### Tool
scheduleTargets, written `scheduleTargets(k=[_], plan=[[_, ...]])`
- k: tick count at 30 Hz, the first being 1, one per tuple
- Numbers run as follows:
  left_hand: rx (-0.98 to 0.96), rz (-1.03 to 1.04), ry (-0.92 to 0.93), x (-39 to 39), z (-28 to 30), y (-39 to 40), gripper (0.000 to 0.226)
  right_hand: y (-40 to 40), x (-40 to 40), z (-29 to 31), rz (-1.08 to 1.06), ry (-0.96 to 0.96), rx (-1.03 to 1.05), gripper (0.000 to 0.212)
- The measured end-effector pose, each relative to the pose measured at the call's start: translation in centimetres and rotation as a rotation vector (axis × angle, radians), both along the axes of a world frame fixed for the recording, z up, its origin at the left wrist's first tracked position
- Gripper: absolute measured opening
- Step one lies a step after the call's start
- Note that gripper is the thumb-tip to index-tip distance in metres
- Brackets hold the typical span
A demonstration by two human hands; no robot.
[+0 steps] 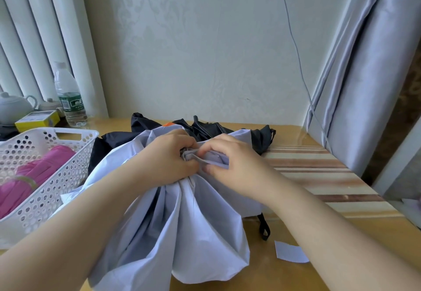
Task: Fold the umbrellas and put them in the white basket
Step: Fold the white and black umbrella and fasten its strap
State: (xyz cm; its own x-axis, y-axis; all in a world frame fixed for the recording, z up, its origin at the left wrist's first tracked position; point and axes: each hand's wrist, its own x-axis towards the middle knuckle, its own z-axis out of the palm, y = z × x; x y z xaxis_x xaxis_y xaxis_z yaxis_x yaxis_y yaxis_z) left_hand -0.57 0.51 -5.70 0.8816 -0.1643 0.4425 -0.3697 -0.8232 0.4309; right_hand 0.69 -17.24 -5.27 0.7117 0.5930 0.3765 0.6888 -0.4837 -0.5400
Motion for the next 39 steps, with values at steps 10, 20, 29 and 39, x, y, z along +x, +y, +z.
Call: scheduleTargets(k=[10, 20, 29, 39], plan=[[-0.034, -0.058, 0.02, -0.5, 0.3, -0.2, 0.008, 0.7, 0.1, 0.2, -0.059, -0.02, 0.051, 0.02], [-0.029, -0.057, 0.006, -0.2, 0.2, -0.2, 0.015, 0.9, 0.2, 0.2, -0.128, -0.142, -0.013, 0.009], [0.029, -0.053, 0.031, 0.3, 0.4, 0.4, 0.008, -0.4, 0.9, -0.3, -0.164, -0.342, -0.214, 0.021], [0.005, -0.086, -0.013, 0.5, 0.0, -0.1, 0.012, -0.2, -0.4, 0.4, 0.009, -0.039, -0.105, 0.025]])
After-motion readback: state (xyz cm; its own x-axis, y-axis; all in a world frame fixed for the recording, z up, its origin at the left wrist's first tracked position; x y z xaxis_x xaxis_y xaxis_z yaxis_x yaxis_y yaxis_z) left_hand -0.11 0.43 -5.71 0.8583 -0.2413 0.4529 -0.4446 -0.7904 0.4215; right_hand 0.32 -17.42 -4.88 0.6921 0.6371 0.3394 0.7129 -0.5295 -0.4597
